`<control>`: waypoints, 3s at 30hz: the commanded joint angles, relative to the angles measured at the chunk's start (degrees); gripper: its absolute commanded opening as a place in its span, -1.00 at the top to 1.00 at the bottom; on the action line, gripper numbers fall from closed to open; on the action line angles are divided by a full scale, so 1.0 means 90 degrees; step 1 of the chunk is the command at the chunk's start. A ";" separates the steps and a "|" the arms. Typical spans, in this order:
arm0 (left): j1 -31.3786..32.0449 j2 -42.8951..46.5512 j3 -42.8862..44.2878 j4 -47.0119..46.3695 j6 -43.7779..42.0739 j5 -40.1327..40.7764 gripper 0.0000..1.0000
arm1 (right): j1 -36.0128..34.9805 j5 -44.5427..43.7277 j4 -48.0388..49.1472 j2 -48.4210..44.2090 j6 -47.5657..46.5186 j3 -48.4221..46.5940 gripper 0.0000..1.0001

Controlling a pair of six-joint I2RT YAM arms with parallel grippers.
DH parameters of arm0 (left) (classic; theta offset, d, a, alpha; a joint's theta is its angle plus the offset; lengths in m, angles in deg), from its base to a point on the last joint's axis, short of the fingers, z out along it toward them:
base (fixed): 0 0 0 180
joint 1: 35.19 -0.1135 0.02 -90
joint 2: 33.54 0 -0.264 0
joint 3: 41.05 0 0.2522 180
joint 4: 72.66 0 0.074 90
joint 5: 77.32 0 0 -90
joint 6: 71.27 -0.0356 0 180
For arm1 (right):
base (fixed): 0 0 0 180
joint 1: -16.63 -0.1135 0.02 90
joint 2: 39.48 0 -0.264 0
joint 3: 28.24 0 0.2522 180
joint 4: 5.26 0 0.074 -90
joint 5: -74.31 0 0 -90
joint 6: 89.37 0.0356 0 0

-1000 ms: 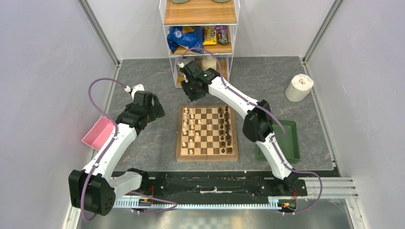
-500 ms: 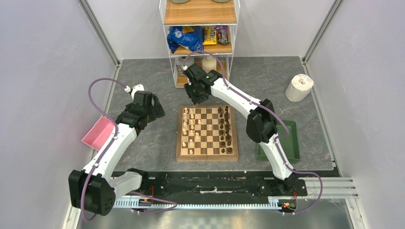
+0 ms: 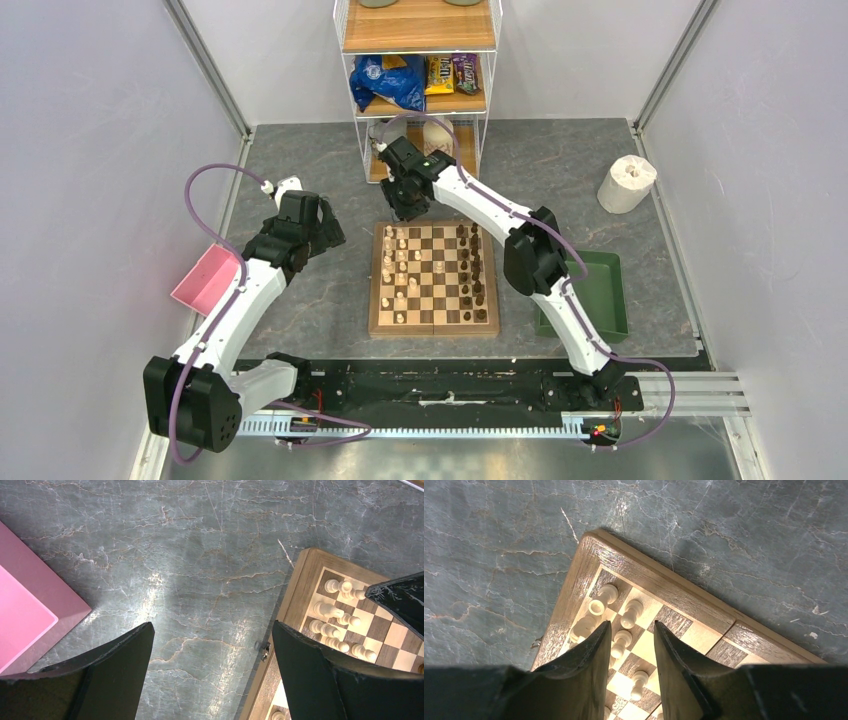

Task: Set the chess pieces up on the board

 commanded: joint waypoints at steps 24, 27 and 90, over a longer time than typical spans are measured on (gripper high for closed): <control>-0.0035 0.0064 0.0046 -0.0062 0.0130 0.0051 -0.90 | -0.0095 0.0126 -0.0147 0.0329 -0.0002 -0.0382 0.33; -0.0035 0.0069 0.0039 -0.0067 0.0142 0.0047 -0.90 | -0.0098 0.0147 -0.0179 0.0324 -0.0003 -0.0367 0.34; -0.0035 0.0147 -0.0004 -0.0072 0.0163 -0.0070 -0.90 | -0.0134 -0.0129 -0.0205 0.0122 -0.0101 -0.0400 0.29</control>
